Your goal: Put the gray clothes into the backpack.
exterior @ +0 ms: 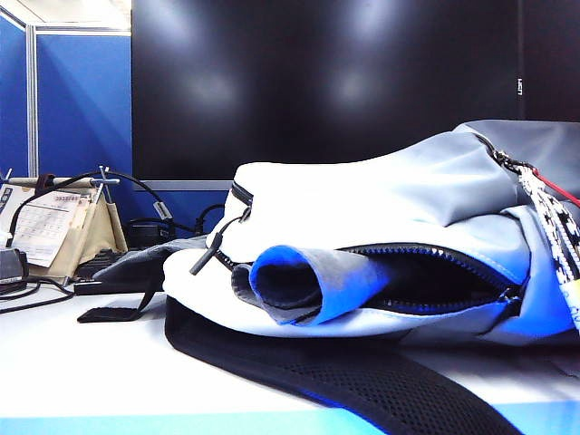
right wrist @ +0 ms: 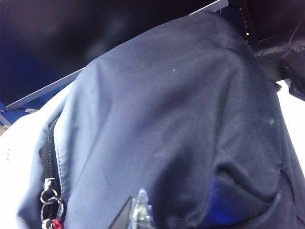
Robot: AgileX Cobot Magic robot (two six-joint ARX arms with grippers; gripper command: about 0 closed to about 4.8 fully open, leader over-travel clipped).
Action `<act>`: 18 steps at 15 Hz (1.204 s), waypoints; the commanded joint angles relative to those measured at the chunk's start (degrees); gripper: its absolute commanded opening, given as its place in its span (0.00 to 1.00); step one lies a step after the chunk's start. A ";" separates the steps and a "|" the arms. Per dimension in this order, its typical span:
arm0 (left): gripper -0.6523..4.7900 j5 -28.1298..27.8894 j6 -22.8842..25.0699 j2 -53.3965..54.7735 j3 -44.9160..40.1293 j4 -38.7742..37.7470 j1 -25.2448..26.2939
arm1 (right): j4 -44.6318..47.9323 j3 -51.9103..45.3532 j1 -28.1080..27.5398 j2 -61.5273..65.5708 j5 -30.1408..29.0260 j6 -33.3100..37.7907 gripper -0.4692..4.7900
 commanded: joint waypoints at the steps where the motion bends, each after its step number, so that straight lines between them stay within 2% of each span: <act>1: 0.11 0.17 0.07 -0.15 0.00 0.39 0.02 | 0.52 0.15 -0.04 -0.07 2.21 -9.09 0.07; 4: 0.11 0.17 0.07 -0.15 0.00 0.33 0.02 | 0.24 -0.94 0.07 -0.07 8.46 -22.34 0.07; 5: 0.11 0.17 0.07 -0.15 0.00 0.35 0.02 | 0.61 -2.14 0.15 -0.07 12.02 -24.65 0.07; 6: 0.11 0.20 0.07 -0.15 0.00 0.33 0.02 | 1.79 -3.65 0.85 -0.07 15.10 -24.63 0.07; 9: 0.11 0.17 0.07 -0.15 0.00 0.02 0.02 | 7.10 -6.95 6.82 -0.09 16.83 -24.70 0.07; 13: 0.11 0.17 0.07 -0.15 0.00 0.02 0.02 | 9.84 -6.95 14.40 -0.09 25.35 -24.79 0.07; 18: 0.11 0.17 0.07 -0.15 0.00 0.04 0.02 | 10.05 -6.95 16.39 -0.09 25.92 -23.78 0.07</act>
